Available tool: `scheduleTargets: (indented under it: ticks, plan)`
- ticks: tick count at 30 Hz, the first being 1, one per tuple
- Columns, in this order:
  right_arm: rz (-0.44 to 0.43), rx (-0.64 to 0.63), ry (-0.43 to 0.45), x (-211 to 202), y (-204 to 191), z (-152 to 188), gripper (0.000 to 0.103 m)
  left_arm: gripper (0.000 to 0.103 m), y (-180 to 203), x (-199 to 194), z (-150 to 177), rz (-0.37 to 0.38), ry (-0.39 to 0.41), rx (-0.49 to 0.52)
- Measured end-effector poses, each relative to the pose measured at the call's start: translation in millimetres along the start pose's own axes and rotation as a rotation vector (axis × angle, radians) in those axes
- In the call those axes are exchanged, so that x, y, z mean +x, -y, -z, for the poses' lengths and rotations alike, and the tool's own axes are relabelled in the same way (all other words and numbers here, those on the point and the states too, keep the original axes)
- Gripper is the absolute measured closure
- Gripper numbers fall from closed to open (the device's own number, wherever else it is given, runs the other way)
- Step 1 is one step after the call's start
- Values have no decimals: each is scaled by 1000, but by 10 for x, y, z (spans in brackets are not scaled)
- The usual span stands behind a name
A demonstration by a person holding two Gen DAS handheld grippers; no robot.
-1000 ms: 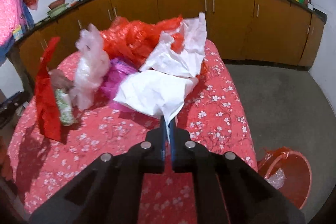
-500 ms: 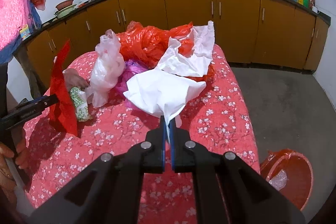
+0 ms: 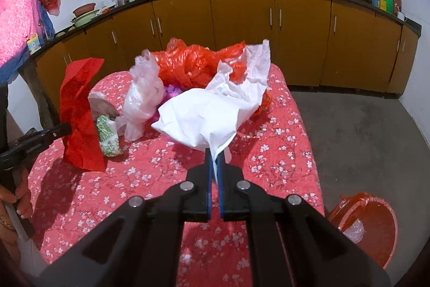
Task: Collect trash
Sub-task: 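Carry the red paper and white tissue in both grippers over the bin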
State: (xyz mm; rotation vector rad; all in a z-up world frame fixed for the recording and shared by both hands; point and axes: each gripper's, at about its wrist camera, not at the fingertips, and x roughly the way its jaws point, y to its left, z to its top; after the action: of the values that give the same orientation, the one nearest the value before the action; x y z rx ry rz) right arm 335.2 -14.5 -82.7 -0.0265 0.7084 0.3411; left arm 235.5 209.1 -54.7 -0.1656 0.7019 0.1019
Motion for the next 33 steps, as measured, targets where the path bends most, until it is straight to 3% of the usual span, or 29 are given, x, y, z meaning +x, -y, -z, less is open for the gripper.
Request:
scheduleTargets:
  ticks: [12, 21, 33]
  plan:
    - [-3, 11, 83, -416, 67, -28, 98, 92, 409, -441, -234, 50, 96, 74]
    - [109, 58, 135, -657, 509, 36, 98, 92, 998, -369, -295, 89, 132, 174]
    - [341, 218, 158, -991, 1597, 382, 98, 92, 2038, -126, -227, 218, 114, 279]
